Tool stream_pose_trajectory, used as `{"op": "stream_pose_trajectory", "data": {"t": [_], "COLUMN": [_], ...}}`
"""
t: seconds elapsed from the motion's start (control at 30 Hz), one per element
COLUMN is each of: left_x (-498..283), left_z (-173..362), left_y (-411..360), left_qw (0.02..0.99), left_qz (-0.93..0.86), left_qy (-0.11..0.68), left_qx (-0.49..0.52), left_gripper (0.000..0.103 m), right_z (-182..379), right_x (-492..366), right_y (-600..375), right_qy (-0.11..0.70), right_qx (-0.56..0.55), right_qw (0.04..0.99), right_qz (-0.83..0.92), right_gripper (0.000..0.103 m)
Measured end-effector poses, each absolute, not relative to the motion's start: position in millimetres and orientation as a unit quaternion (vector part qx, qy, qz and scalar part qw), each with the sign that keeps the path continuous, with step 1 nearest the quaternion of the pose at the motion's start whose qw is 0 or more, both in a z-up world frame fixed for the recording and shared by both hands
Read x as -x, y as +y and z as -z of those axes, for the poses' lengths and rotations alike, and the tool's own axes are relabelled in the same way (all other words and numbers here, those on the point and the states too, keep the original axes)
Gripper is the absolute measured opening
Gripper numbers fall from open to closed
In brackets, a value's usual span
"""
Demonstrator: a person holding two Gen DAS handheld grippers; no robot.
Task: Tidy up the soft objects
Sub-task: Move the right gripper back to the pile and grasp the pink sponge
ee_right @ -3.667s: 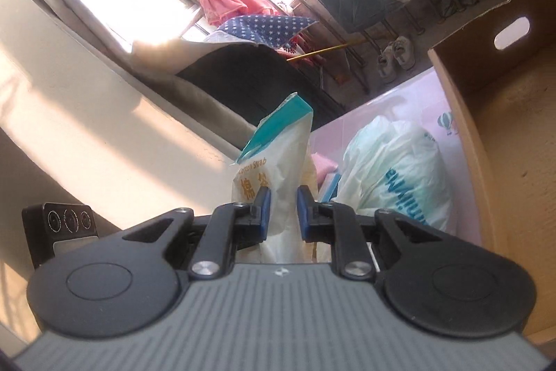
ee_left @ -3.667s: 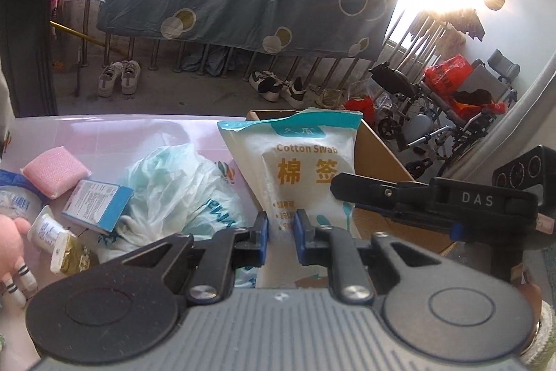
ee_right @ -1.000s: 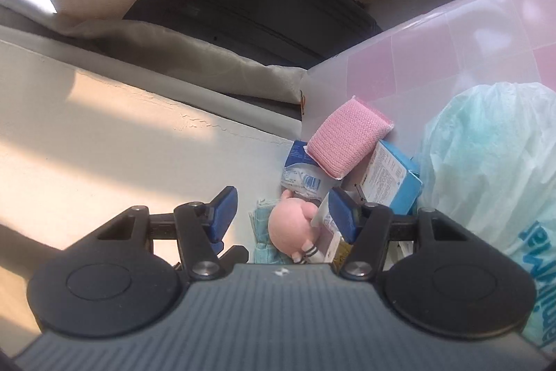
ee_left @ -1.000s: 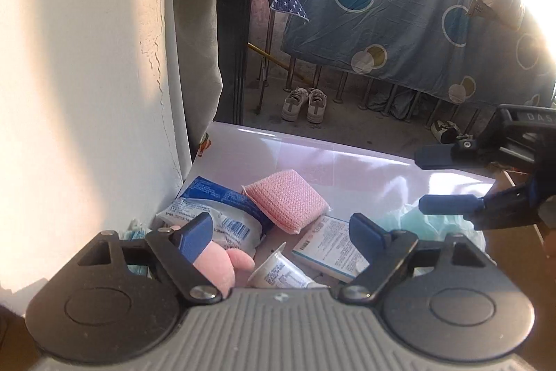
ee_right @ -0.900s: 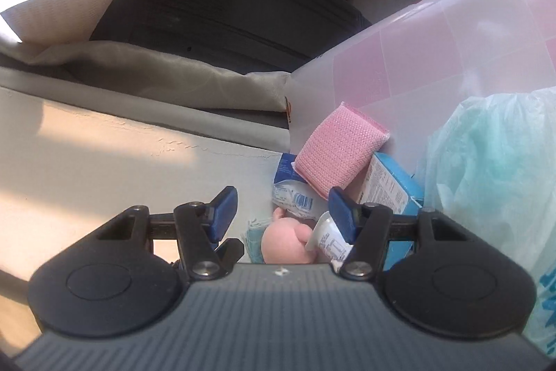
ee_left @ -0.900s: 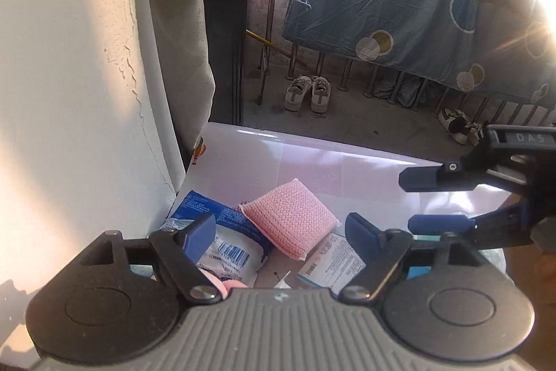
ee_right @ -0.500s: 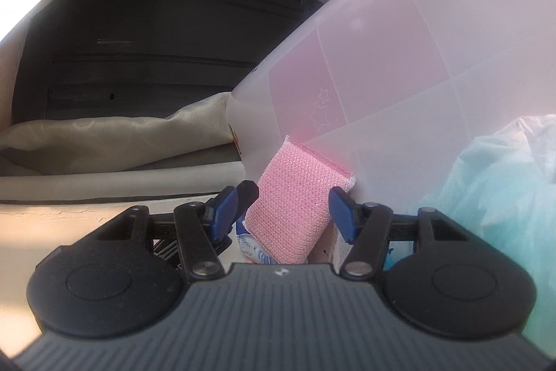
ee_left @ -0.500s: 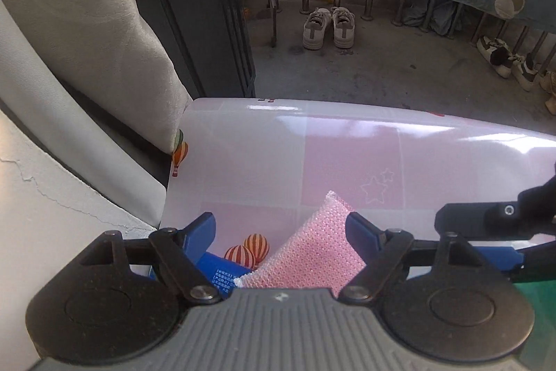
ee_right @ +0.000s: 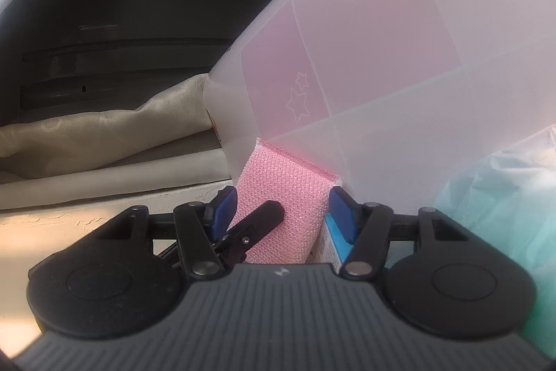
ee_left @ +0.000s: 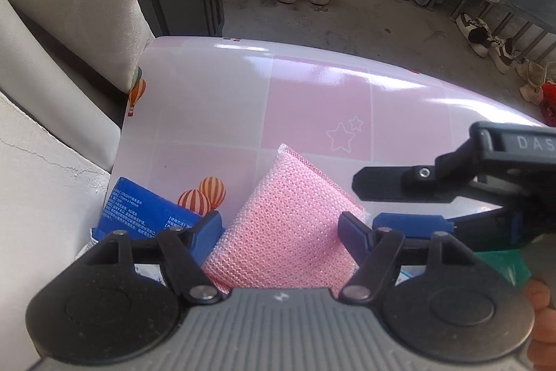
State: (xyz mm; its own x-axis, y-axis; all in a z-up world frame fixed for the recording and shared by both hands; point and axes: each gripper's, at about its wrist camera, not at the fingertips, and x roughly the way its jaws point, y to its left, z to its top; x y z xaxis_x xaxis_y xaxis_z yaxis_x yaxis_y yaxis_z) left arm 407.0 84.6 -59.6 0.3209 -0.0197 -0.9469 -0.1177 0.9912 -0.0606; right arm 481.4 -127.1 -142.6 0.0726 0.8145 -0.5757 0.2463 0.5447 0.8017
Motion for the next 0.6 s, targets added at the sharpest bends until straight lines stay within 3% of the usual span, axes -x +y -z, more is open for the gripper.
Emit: {"op": "stream_pose_trajectory", "data": {"t": [0.3,0.6], "left_x": [-399,-385], "left_z": [53,12], "left_y": [81,74], "left_qw": [0.812,0.834], "left_qz": [-0.05,-0.06], "left_qy": [0.577,0.543], "left_qx": [0.071,0.079], "left_gripper": [0.063,0.058], "right_z": [167,138], "right_x": [-483,-479], "right_y": [-110,-121], "right_qy": [0.649,0.616], "right_qx": [-0.423,-0.438], "right_qw": [0.587,0.602], "right_qz": [-0.236,-0.258], "right_gripper": [0.059,0.055]}}
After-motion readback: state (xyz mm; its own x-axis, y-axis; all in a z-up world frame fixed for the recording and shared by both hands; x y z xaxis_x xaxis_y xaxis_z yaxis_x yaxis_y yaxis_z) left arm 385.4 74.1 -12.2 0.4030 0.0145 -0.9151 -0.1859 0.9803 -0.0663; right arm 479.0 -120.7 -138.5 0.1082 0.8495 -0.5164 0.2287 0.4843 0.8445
